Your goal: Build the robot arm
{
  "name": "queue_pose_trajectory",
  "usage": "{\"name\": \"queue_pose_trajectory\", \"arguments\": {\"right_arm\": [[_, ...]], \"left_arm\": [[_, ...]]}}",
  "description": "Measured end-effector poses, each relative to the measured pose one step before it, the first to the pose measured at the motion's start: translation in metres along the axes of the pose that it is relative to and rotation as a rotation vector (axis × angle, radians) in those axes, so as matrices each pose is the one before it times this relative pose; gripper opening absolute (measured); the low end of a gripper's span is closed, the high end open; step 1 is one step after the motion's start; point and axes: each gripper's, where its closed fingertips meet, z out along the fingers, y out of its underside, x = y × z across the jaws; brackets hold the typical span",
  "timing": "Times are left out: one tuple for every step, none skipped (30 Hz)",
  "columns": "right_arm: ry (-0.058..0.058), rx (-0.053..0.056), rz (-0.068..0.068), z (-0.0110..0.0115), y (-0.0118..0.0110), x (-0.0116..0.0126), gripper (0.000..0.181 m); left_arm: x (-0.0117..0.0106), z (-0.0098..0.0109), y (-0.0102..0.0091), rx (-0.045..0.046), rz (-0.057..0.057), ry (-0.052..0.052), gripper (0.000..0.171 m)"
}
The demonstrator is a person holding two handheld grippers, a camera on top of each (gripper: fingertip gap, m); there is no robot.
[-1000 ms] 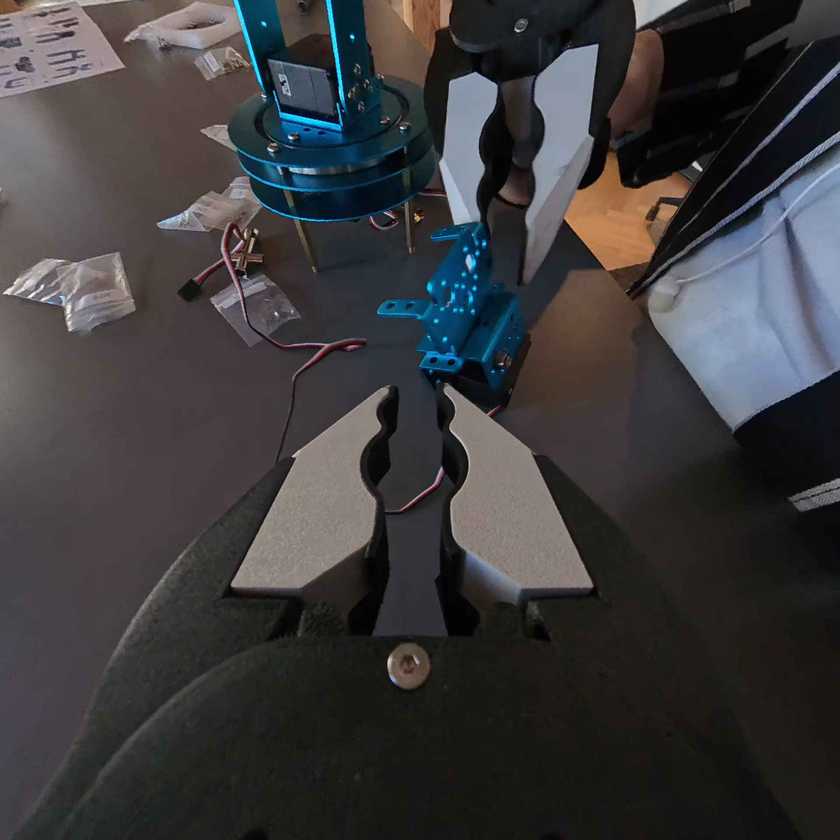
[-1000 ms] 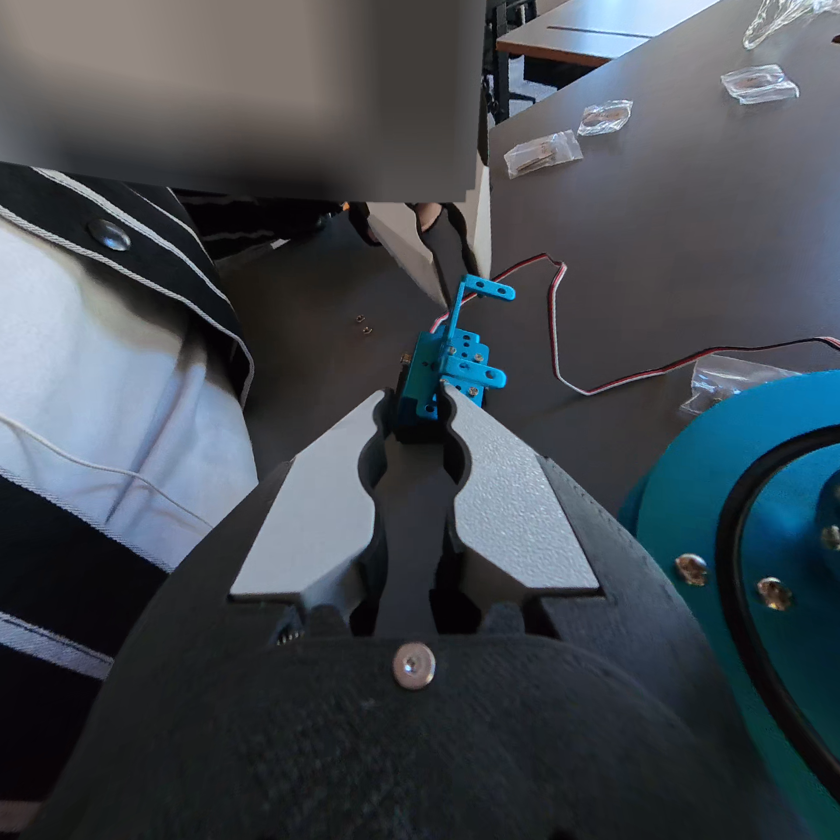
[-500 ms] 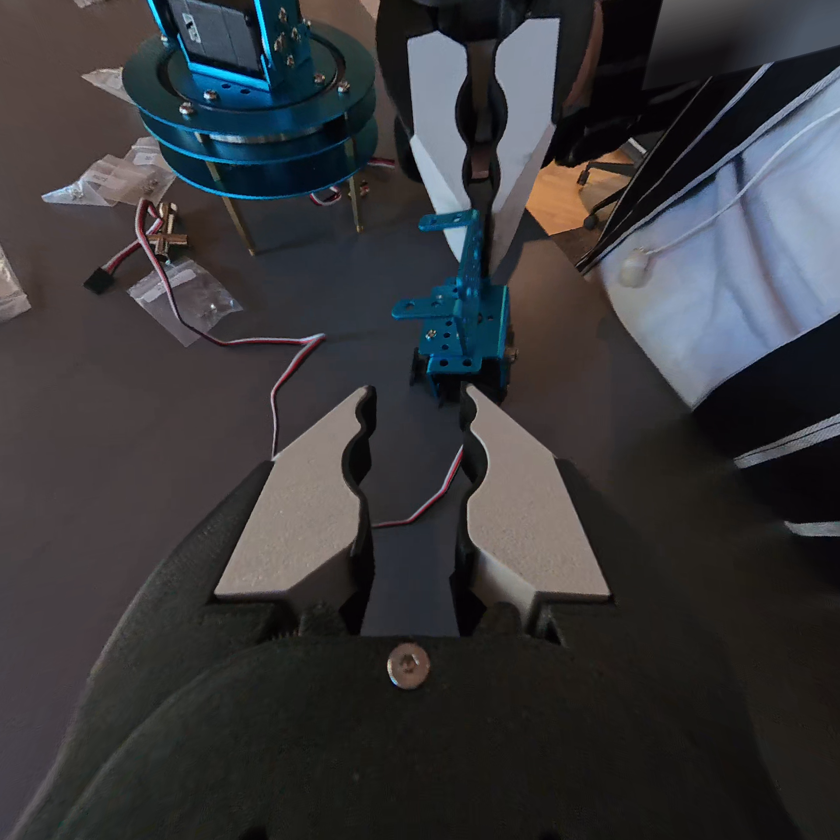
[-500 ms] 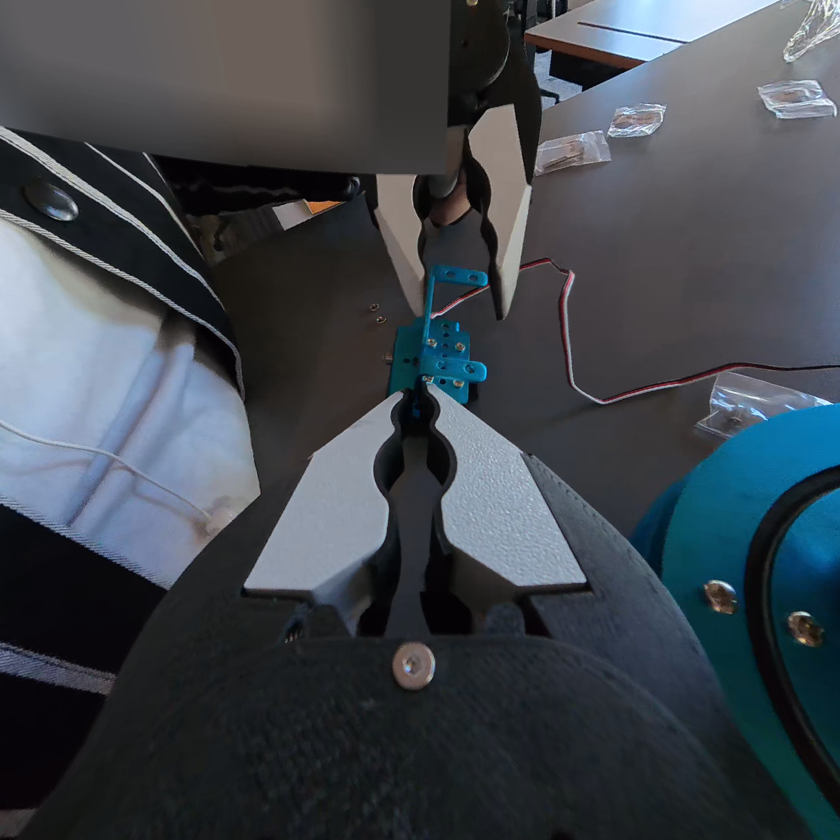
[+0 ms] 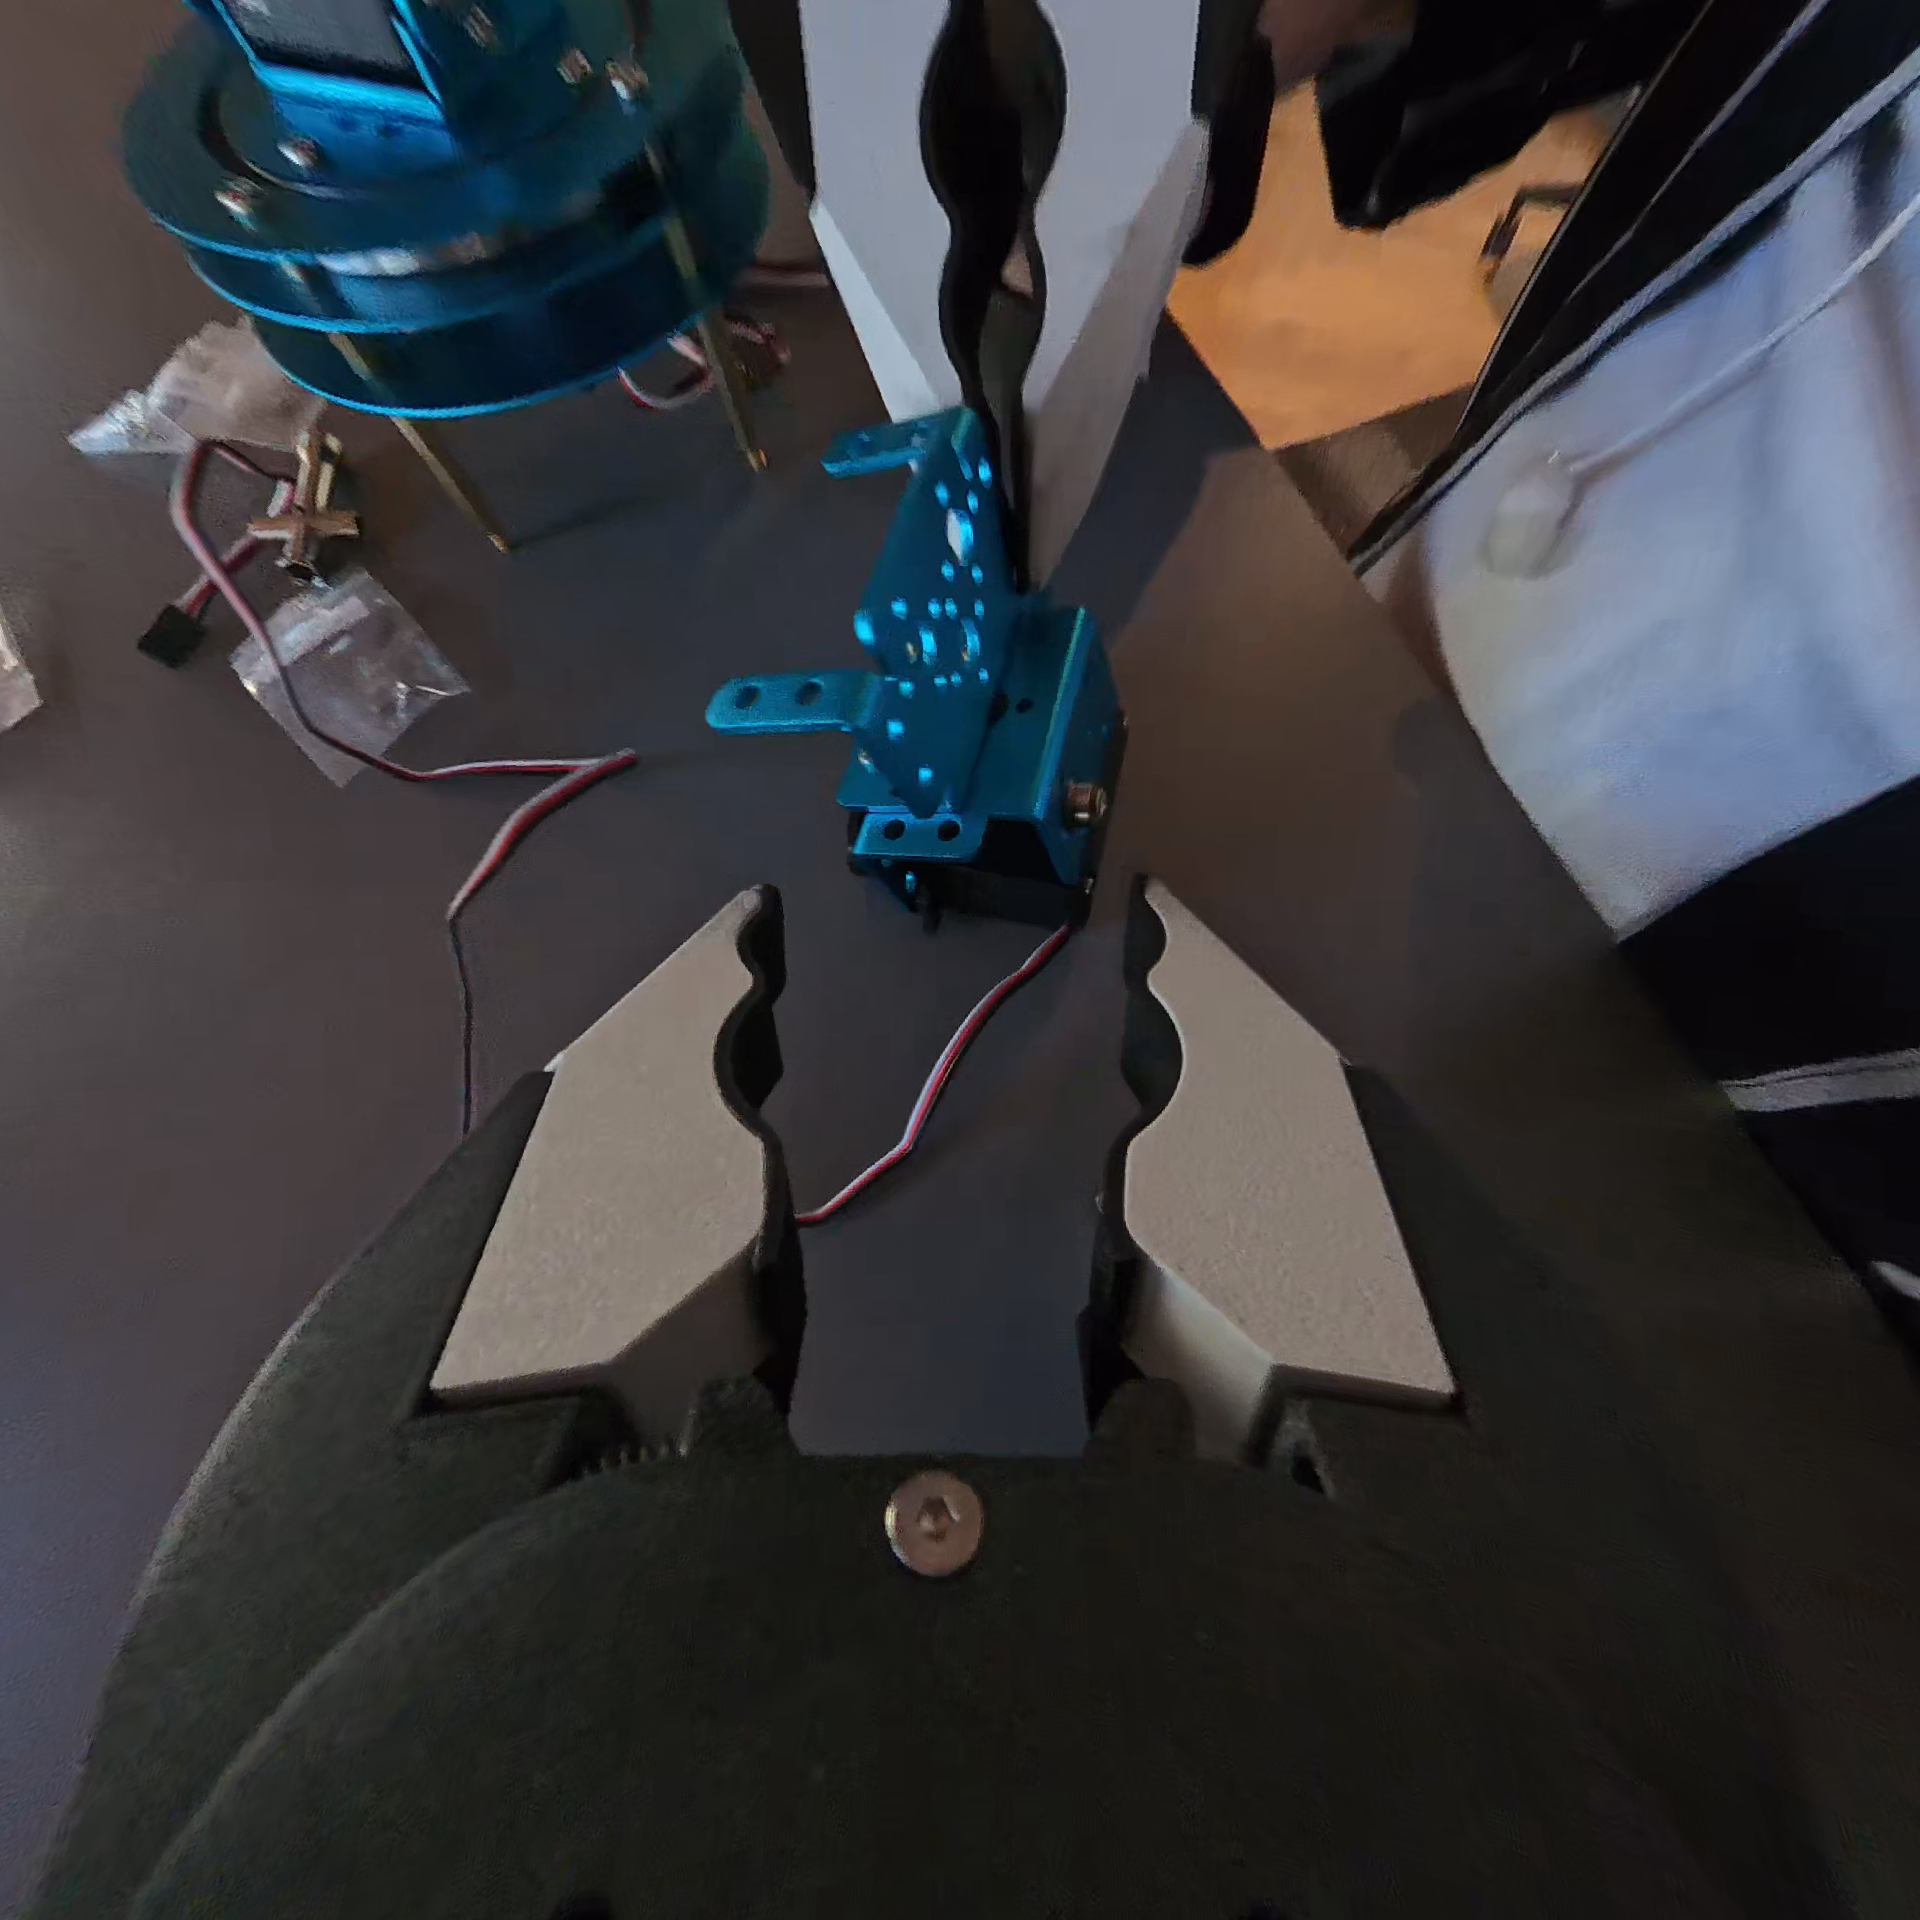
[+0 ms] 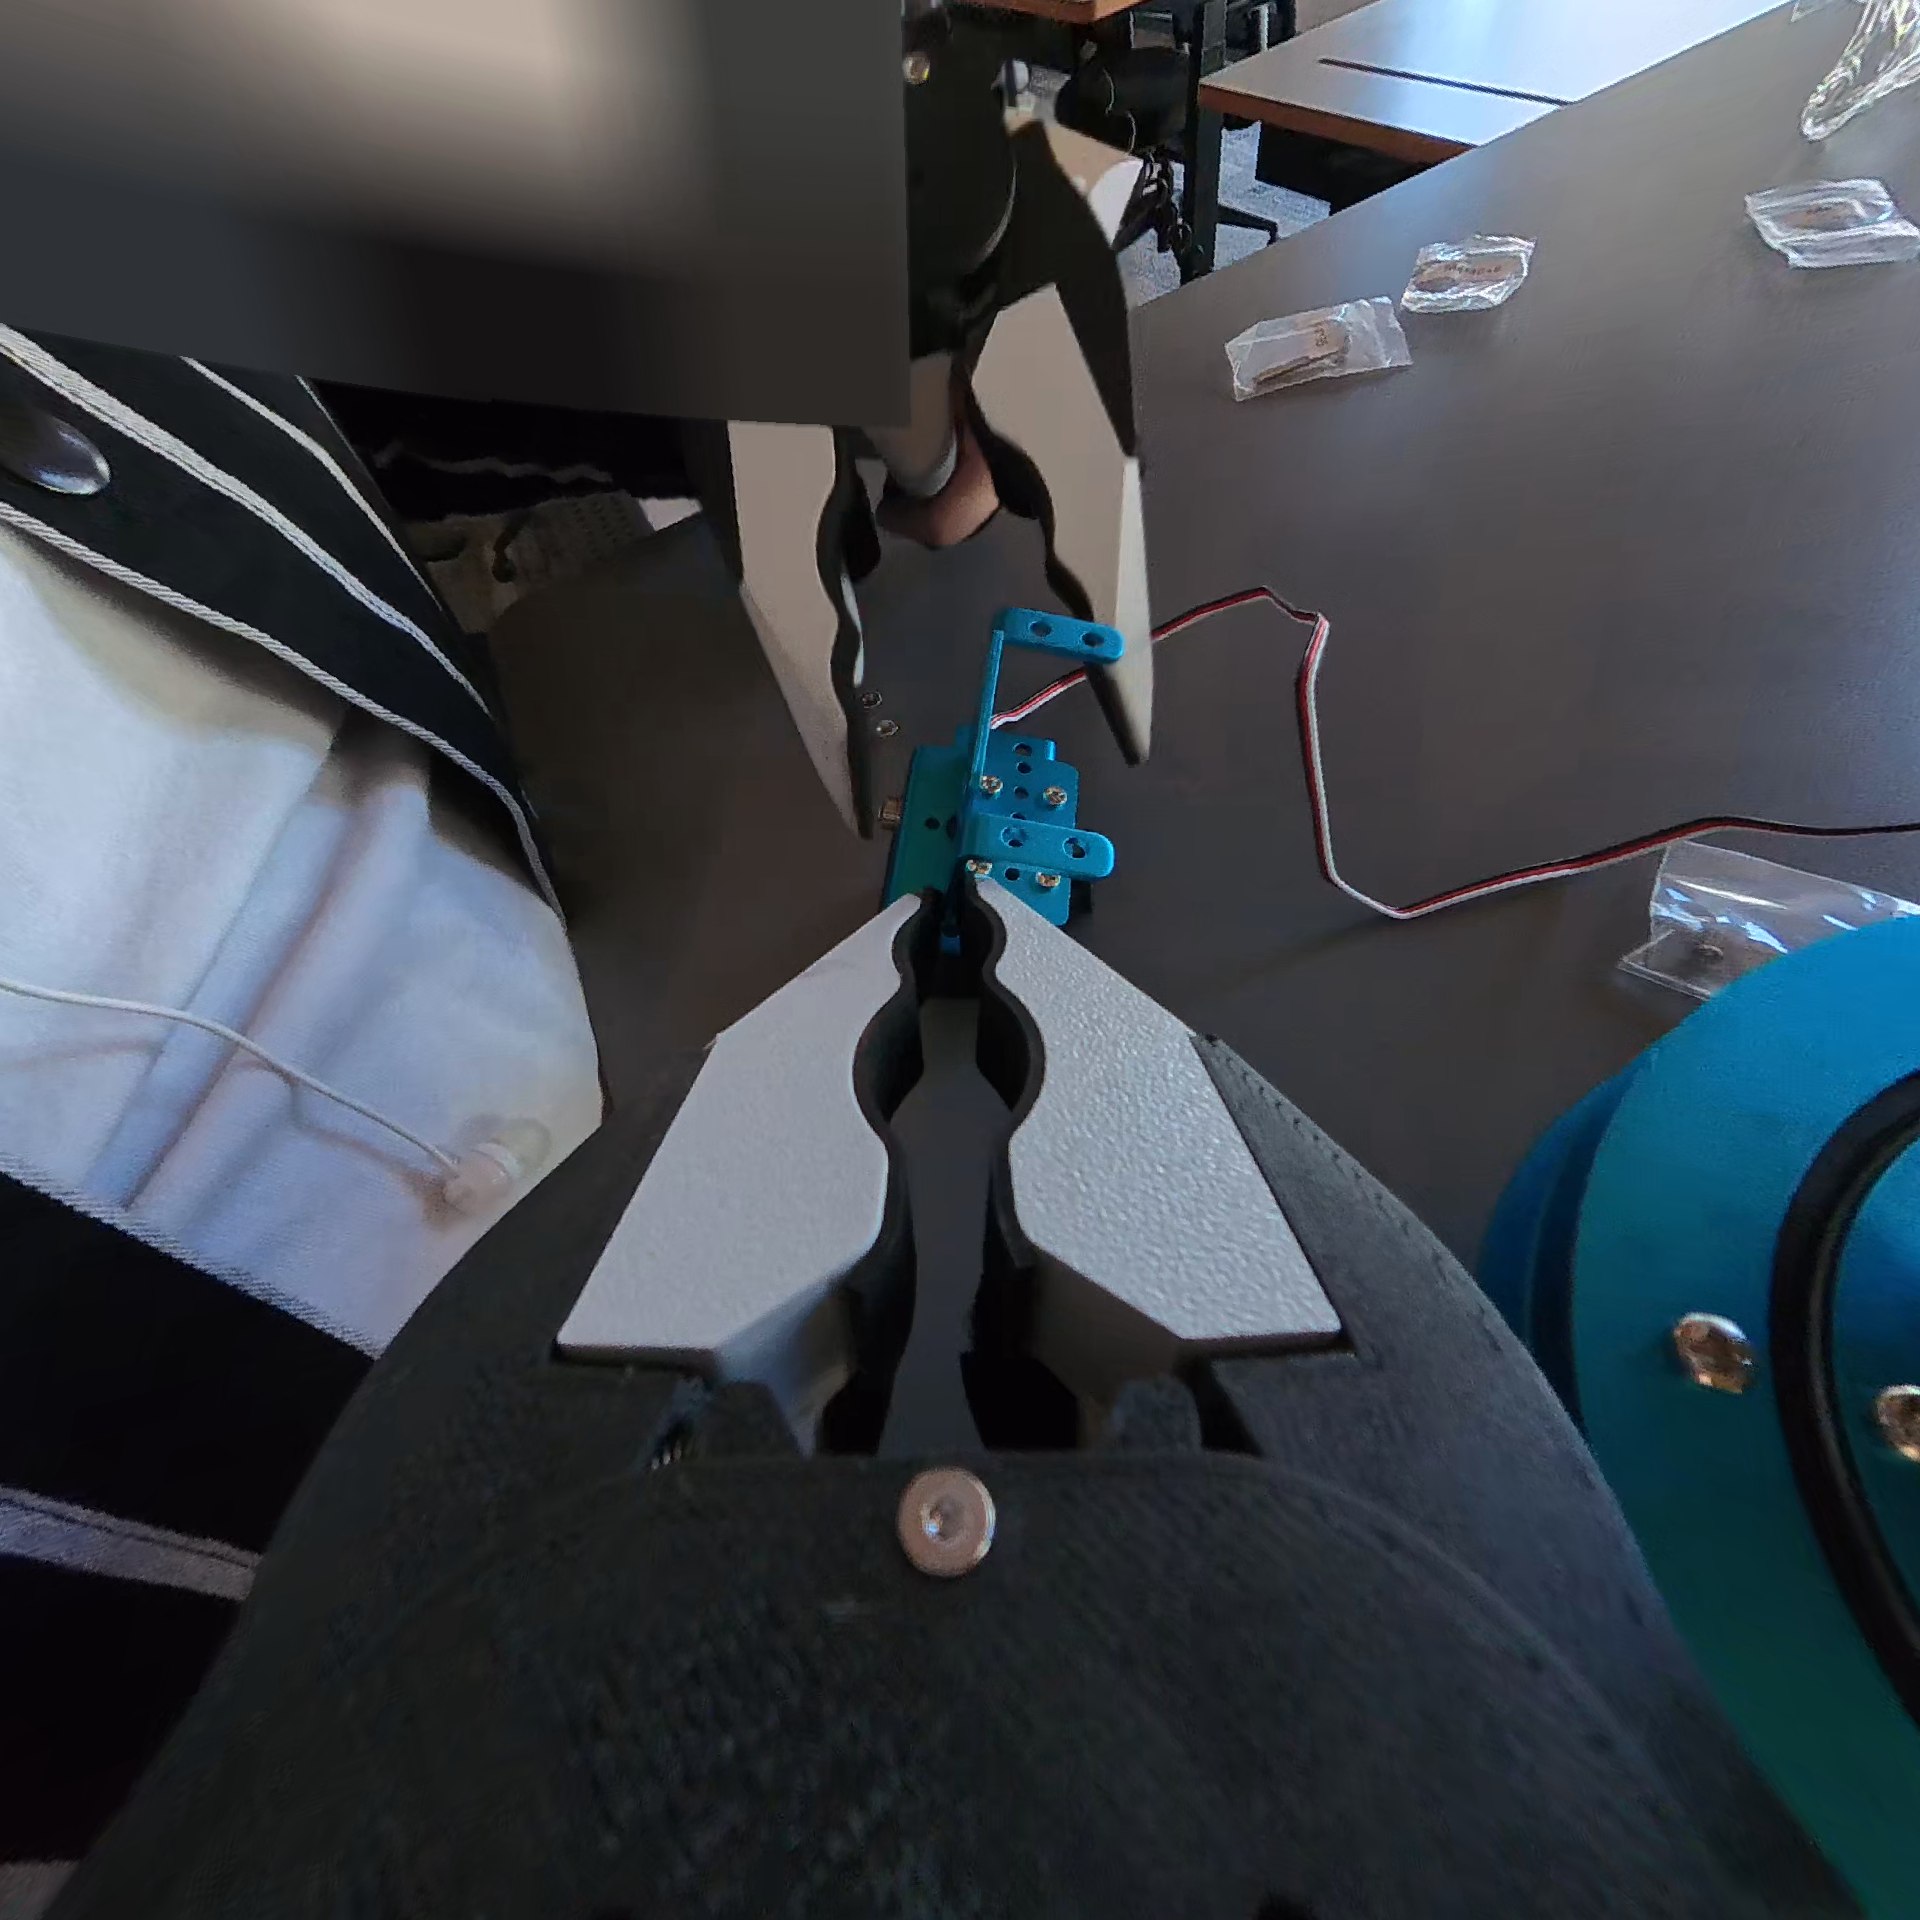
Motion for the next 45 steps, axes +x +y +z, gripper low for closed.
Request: {"name": "queue_pose_trajectory", "arguments": {"right_arm": [[-0.0007,0.0034,0.0,-0.00032,0.00015,-0.00019,0.002],[0.0005,0.004,-0.0003,-0.00029,0.0002,-0.00006,0.002],[-0.0023,0.0044,0.0021,-0.00031,0.00022,-0.00039,0.001],[-0.0042,0.0049,0.0025,-0.00045,0.00013,-0.00073,0.002],[0.0007,0.0094,0.0022,-0.00088,-0.00041,0.0,0.001],[0.0034,0.0089,0.002,-0.00098,-0.00005,0.00073,0.001],[0.0,0.0069,0.0059,-0.00086,0.00042,0.00057,0.001],[-0.0034,0.0066,0.0104,-0.00072,0.00039,0.00018,0.001],[-0.003,0.0075,0.0114,-0.00049,0.00014,0.00026,0.002],[-0.0024,0.0064,0.0092,-0.0004,-0.00021,0.00037,0.002],[-0.0043,0.0044,0.0051,-0.00013,-0.00019,-0.00016,0.002],[-0.0047,0.0015,0.0036,0.00005,-0.00015,-0.00018,0.002],[-0.0078,-0.0002,0.0043,0.0002,-0.00017,-0.00058,0.002],[-0.0064,-0.0025,0.0071,0.00027,0.00027,-0.00015,0.002],[-0.004,-0.0004,0.0096,0.00036,-0.00009,0.00029,0.002],[-0.0059,0.002,0.0088,0.00054,-0.00029,-0.00011,0.002],[-0.0025,0.0028,0.0066,0.00055,-0.00044,-0.00002,0.002],[0.0008,0.0021,0.0038,0.00052,-0.00038,0.00035,0.002],[-0.0001,0.0007,0.0012,0.00039,-0.00022,-0.00013,0.002],[0.0009,-0.0004,0.0015,-0.00005,-0.00016,0.00004,0.002],[0.0017,-0.0022,0.0016,-0.00047,0.0001,0.00009,0.002],[0.0008,-0.0027,0.0021,-0.00042,0.00016,-0.00013,0.002],[0.0008,-0.0016,0.002,-0.00042,0.00014,-0.00041,0.002],[-0.0003,-0.002,0.0018,-0.00013,0.0002,-0.00064,0.002],[-0.0046,-0.0002,0.0027,0.00022,-0.00026,-0.0013,0.002],[-0.006,-0.0001,0.0027,0.00028,-0.0005,-0.00154,0.004],[-0.0013,-0.0035,0.001,0.0004,0.00002,-0.00097,0.007],[0.0003,-0.0089,-0.0019,0.00063,0.00076,-0.00123,0.011],[0.0027,-0.0124,-0.0068,0.00077,0.00122,-0.00136,0.014],[0.0109,-0.0038,-0.0147,0.00056,-0.00001,-0.00072,0.015],[0.0132,-0.0033,-0.0198,0.00028,-0.00003,-0.00075,0.016],[0.0146,-0.0035,-0.0186,0.00046,0.00019,-0.00038,0.017],[0.0127,-0.0017,-0.0177,0.00049,-0.00009,-0.00079,0.02],[0.017,-0.0012,-0.0179,0.00086,-0.00006,-0.00023,0.023],[0.0233,-0.0007,-0.018,0.0012,0.00008,0.00053,0.028],[0.0252,-0.0012,-0.0187,0.00101,0.0001,0.00075,0.032],[0.0227,-0.001,-0.0152,0.00049,0.0,0.00086,0.034],[0.0183,-0.0017,-0.0098,0.00052,0.00025,0.00052,0.035],[0.0275,0.0002,-0.0048,0.00038,0.00041,0.00225,0.037],[0.0226,0.0016,-0.0036,0.00037,0.00057,0.00156,0.038],[0.0162,0.0036,-0.0043,0.00028,0.00018,0.00041,0.043],[0.0205,0.0007,-0.0013,0.00018,0.00036,0.00143,0.049],[0.0117,-0.0016,0.0013,0.00061,0.00062,0.00013,0.054],[0.0007,0.004,0.0025,0.00044,-0.00067,-0.00151,0.057],[0.0056,0.004,0.0024,0.00019,-0.0009,-0.00054,0.058]], "left_arm": [[0.00051,0.00502,0.00366,-0.02919,0.0114,-0.0097,0.065],[-0.00114,0.00434,0.00283,-0.0222,0.006,-0.0169,0.064],[-0.00077,0.00277,-0.00011,-0.00766,0.0021,-0.0127,0.062],[-0.00034,0.00114,-0.00158,0.003,0.0028,-0.007,0.062],[-0.00025,0.00047,-0.00073,0.00138,0.0019,-0.0055,0.059],[0.00036,0.0001,-0.00012,0.00001,-0.0014,0.0,0.056],[0.00115,-0.00012,-0.00019,0.00128,-0.0013,0.0054,0.052],[0.00153,-0.0002,-0.00014,0.00077,0.0013,0.0068,0.046],[0.00126,0.00019,0.00007,-0.00097,0.003,0.0048,0.041],[0.00035,0.00035,0.00007,-0.00213,0.0014,-0.0005,0.04],[-0.00012,0.00032,0.00012,-0.0017,-0.0001,-0.0018,0.04],[0.00003,0.00007,-0.00005,-0.00003,-0.0008,0.0002,0.04],[-0.0001,0.00001,-0.00006,-0.00003,-0.0021,0.0018,0.04],[-0.00009,0.00004,0.00016,-0.00093,-0.0045,0.0032,0.042],[-0.00053,0.00007,0.00005,-0.00063,-0.0071,0.0023,0.046],[-0.00123,0.00004,0.00006,-0.00003,-0.0083,-0.0004,0.05],[-0.0009,0.00024,-0.00005,0.00036,-0.0053,0.0015,0.051],[0.0006,0.00012,-0.00023,0.00073,0.001,0.0088,0.049],[0.00153,0.00011,-0.00018,0.0006,0.0072,0.0117,0.044],[0.0009,0.00028,-0.0002,-0.00007,0.0082,0.0037,0.044],[0.00015,0.00022,-0.0001,0.00015,0.0038,0.0005,0.043],[0.00052,0.00011,-0.00007,0.00026,-0.0018,0.0058,0.042],[0.00046,0.00011,0.00004,-0.00028,-0.0055,0.0086,0.042],[0.00042,0.00011,0.00015,-0.00158,-0.0066,0.0092,0.041],[0.00049,0.00032,0.00047,-0.00302,-0.0066,0.0103,0.041],[0.00034,0.00025,0.00018,-0.00223,-0.0056,0.0083,0.04],[-0.00005,0.00015,0.00013,-0.00099,-0.0042,0.0034,0.04],[-0.00004,0.00009,0.0001,-0.0004,-0.002,0.0007,0.04],[-0.00002,-0.00003,0.00002,-0.00001,0.0009,-0.0007,0.04],[0.00011,-0.00002,-0.00003,0.00025,0.0023,-0.0016,0.04],[0.00001,-0.00003,-0.00002,0.00016,0.0025,-0.0022,0.04],[-0.0001,0.00006,-0.00008,0.00012,0.0013,-0.0023,0.04],[-0.00004,-0.00002,-0.00016,0.00046,-0.0002,-0.002,0.04],[0.0,0.00005,-0.0001,0.00052,0.0002,-0.0015,0.04],[0.00006,0.00001,-0.00003,-0.00016,0.0018,-0.0018,0.04],[-0.00001,-0.00008,0.0,0.00041,0.003,-0.0025,0.04],[-0.00002,-0.00003,-0.00023,0.00088,0.004,-0.0032,0.04],[0.00012,-0.00006,-0.00009,0.00091,0.0044,-0.0035,0.04],[-0.00004,-0.00005,-0.00004,0.00033,0.0035,-0.0031,0.04],[0.00001,-0.00002,-0.00006,0.0004,0.0021,-0.0024,0.04],[0.00003,-0.00011,-0.00001,0.00068,0.0014,-0.0024,0.04],[-0.00006,-0.00006,-0.00019,0.00058,0.0036,-0.0037,0.04],[0.00001,-0.00007,0.00004,0.00048,0.0054,-0.0047,0.04],[0.00001,-0.00003,-0.00016,0.00065,0.0056,-0.0048,0.04],[-0.00005,-0.00013,-0.00008,0.00072,0.0059,-0.0049,0.04]]}}
